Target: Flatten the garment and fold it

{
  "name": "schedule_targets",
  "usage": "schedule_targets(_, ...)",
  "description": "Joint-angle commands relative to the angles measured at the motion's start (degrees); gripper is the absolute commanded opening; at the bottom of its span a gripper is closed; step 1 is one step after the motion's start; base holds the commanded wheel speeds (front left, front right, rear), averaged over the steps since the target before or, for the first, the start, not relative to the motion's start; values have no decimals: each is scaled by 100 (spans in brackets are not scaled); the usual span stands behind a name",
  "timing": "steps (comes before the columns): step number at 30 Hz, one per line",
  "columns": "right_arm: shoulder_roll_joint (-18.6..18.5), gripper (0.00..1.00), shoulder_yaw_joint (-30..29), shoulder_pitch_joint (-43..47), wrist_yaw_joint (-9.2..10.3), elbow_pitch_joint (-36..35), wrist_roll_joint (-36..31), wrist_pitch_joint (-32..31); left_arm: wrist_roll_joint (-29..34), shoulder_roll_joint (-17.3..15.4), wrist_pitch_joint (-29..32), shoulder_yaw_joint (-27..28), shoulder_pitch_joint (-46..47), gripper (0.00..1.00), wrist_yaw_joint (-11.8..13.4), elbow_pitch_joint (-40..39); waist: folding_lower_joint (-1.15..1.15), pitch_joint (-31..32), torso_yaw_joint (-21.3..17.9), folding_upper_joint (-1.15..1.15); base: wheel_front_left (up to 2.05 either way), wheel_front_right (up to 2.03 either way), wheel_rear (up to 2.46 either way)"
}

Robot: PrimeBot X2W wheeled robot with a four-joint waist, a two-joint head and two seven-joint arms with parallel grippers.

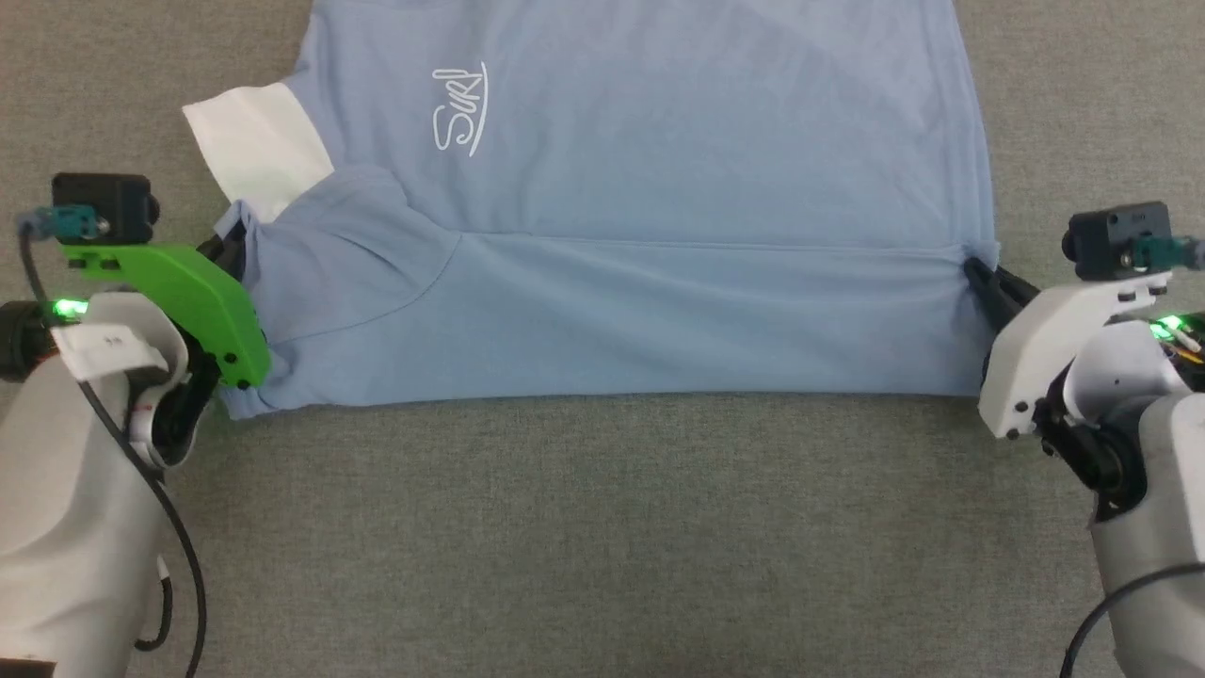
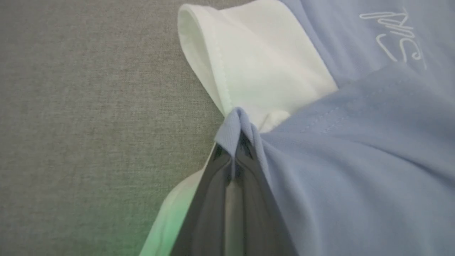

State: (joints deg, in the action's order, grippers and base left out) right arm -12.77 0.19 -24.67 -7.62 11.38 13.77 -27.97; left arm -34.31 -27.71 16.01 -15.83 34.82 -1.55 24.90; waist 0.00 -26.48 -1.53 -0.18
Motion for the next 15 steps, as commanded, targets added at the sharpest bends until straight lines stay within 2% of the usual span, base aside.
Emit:
schedule_targets(1,9,0,-64,32,13,88,28,-270,-134,29,233,-28,-158,9,-5,185,0,53,8,18,0,0,0)
schedule_targets(2,25,6,-94,35,13,56,40,-382,-179,50,239,0,-179,42,17,161,0,82,19,18,0,0,0)
schedule_targets(3,46,44,-126,48,13,-5,57,-480,-182,74,128,26,-202,100,38,87,0,123,37,18,0,0,0)
schedule_targets(4,66,100,-146,68,13,-66,81,-529,-169,92,6,47,-227,100,57,27,0,159,51,18,0,0,0)
schedule_targets(8,208,100,-333,237,13,-395,55,-221,45,209,-1058,187,-411,100,210,-293,0,405,110,18,0,0,0)
schedule_targets(11,367,100,-496,506,13,-610,-3,327,297,315,-2014,260,-676,100,381,-479,0,638,169,18,0,0,0)
schedule_targets(15,573,100,-638,981,13,-801,-63,1072,458,525,-2794,321,-1142,100,624,-637,0,947,216,18,0,0,0)
